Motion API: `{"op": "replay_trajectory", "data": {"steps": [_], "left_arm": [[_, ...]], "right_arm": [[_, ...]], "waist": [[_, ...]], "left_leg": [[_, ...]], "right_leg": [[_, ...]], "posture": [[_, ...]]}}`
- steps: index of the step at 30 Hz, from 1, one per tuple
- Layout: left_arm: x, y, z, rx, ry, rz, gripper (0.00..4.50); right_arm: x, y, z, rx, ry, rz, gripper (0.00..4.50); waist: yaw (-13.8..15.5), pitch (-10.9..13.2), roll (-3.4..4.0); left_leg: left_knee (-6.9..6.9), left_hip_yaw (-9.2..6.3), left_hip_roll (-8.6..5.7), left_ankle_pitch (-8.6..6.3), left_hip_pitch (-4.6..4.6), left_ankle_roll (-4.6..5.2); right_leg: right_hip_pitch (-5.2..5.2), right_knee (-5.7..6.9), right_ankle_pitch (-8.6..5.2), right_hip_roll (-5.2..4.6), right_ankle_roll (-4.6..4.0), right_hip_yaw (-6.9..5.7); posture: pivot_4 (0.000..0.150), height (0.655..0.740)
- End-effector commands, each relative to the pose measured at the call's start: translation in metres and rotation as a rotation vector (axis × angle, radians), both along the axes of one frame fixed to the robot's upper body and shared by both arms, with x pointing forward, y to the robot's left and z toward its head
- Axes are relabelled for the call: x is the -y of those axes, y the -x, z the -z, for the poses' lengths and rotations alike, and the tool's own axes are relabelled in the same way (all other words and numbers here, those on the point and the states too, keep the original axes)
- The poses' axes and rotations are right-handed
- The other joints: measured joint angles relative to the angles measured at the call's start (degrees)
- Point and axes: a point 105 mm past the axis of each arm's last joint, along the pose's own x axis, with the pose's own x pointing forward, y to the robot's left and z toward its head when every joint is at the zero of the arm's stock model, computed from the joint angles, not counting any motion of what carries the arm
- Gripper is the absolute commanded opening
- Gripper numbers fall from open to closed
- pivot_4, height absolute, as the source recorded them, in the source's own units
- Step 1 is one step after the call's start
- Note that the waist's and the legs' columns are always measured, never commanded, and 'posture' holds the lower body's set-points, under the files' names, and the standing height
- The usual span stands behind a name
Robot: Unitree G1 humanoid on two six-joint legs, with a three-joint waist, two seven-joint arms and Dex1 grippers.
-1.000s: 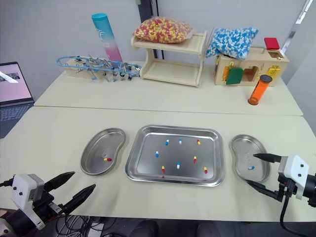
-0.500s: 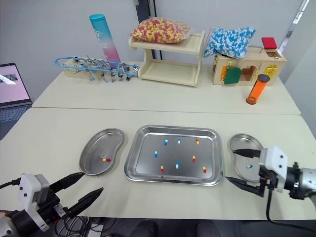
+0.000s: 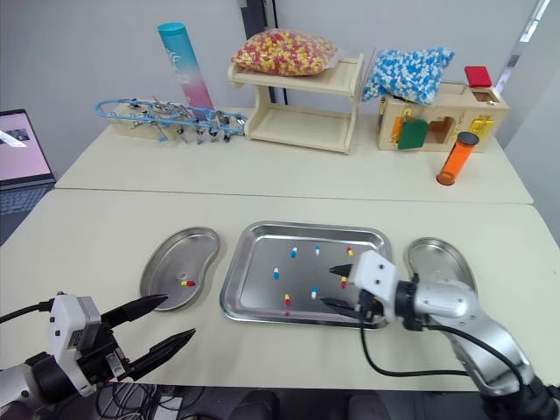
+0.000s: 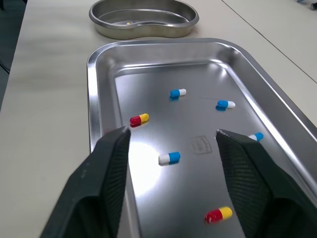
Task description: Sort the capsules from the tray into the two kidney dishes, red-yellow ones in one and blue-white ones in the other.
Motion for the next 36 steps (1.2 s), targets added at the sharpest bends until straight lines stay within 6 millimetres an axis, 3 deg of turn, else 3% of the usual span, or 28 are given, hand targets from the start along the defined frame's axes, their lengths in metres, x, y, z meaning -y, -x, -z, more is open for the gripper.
{"op": "replay_trajectory", "data": {"steps": [1, 8, 15, 22, 36], "left_arm": [[-0.001, 0.003, -0.004, 0.013, -0.007, 0.018, 4.50], [-0.003, 0.010, 0.000, 0.001, -0.011, 0.027, 4.50], [-0.005, 0.012, 0.000, 0.001, -0.016, 0.030, 4.50], [-0.003, 0.010, -0.002, 0.010, -0.015, 0.040, 4.50], [0.007, -0.002, -0.010, 0.032, -0.008, 0.061, 4.50]], "right_arm": [[-0.020, -0.004, -0.003, 0.043, 0.009, -0.016, 2.28], [-0.067, -0.017, -0.005, 0.039, 0.020, -0.010, 2.28], [-0.094, -0.023, 0.003, 0.016, 0.047, 0.024, 2.28], [-0.099, -0.038, 0.014, -0.038, 0.064, 0.145, 2.28], [-0.099, -0.051, 0.037, -0.116, 0.089, 0.229, 2.28]], "waist": [[-0.10, 0.00, 0.00], [-0.23, 0.00, 0.01], [-0.10, 0.00, 0.01], [-0.16, 0.00, 0.01], [-0.59, 0.00, 0.03]], "left_leg": [[-0.01, 0.00, 0.00, 0.00, 0.00, 0.00], [-0.04, -0.04, 0.00, 0.00, -0.06, 0.00], [-0.04, -0.07, 0.00, 0.00, -0.10, 0.00], [-0.05, -0.08, 0.00, 0.00, -0.10, 0.00], [-0.06, -0.07, 0.00, 0.00, -0.09, 0.01]], "right_leg": [[-0.02, 0.01, 0.00, 0.00, 0.00, 0.01], [-0.25, 0.15, 0.00, 0.04, -0.03, 0.07], [-0.31, 0.13, -0.02, 0.05, -0.06, 0.06], [-0.35, 0.16, -0.02, 0.05, -0.06, 0.06], [-0.39, 0.20, -0.02, 0.07, -0.06, 0.08]], "posture": [[0.150, 0.7400], [0.150, 0.7400], [0.150, 0.7400], [0.150, 0.7400], [0.150, 0.7400]]}}
